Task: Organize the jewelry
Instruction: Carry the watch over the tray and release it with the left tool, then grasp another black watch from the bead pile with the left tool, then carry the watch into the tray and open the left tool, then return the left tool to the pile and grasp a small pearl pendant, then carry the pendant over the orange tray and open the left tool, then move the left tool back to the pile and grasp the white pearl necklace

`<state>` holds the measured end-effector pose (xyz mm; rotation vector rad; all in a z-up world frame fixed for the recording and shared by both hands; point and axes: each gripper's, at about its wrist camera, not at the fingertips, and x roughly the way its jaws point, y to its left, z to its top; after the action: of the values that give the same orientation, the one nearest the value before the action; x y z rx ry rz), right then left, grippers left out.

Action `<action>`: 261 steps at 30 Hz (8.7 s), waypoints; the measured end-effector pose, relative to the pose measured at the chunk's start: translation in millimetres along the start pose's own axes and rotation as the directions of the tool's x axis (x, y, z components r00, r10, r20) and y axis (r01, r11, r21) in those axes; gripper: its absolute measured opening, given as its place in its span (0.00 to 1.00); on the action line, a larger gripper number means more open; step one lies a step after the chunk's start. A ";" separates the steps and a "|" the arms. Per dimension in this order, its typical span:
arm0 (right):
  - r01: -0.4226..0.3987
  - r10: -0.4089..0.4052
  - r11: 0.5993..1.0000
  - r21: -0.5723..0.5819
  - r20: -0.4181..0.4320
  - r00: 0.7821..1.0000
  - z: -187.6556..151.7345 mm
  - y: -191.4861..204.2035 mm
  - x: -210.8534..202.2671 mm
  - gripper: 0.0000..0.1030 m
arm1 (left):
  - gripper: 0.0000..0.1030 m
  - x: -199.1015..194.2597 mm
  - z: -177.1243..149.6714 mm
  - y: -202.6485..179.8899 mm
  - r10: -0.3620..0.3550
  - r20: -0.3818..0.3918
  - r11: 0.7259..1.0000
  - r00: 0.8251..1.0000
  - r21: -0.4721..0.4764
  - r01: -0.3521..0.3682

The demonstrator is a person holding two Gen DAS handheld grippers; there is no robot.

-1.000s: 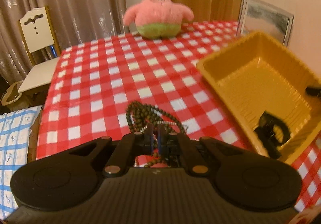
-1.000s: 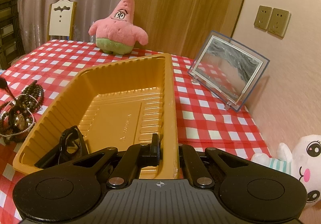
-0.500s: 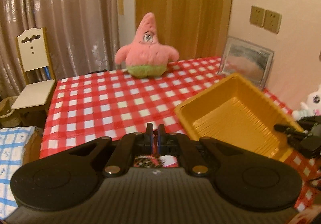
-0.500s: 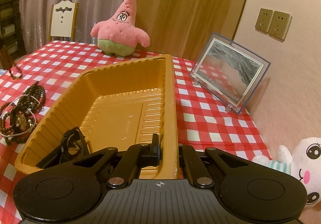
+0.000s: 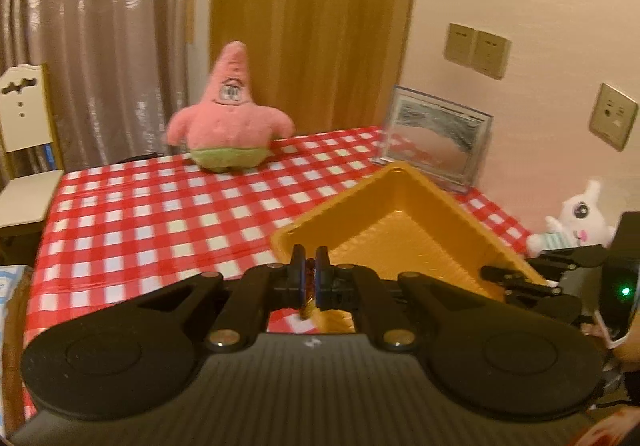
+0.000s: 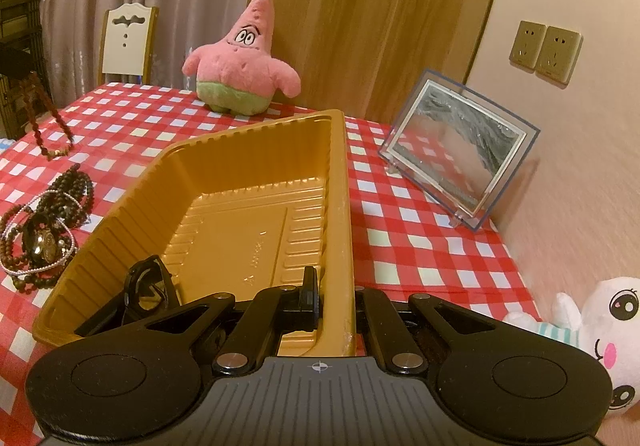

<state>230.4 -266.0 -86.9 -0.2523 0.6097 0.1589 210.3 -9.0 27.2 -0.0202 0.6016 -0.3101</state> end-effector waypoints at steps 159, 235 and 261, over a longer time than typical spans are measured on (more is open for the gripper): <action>-0.012 0.012 1.000 -0.003 -0.014 1.000 -1.2 -4.1 5.1 0.03 | 0.19 29.6 -76.1 -34.3 -0.089 -0.067 0.988 0.994 -0.130 0.080; -0.020 0.020 1.000 -0.004 -0.005 1.000 2.6 -4.1 6.1 0.03 | 0.08 69.8 -61.0 -29.0 0.041 -0.142 0.998 0.989 -0.035 -0.046; -0.025 0.025 1.000 0.001 -0.010 1.000 2.0 -6.5 7.1 0.03 | 0.18 53.1 -60.2 -33.7 -0.011 -0.093 0.990 0.996 -0.138 -0.002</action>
<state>238.7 -271.1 -88.2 -0.2450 0.6225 0.1814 208.5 -52.4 -48.2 -0.1407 0.7148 -0.2746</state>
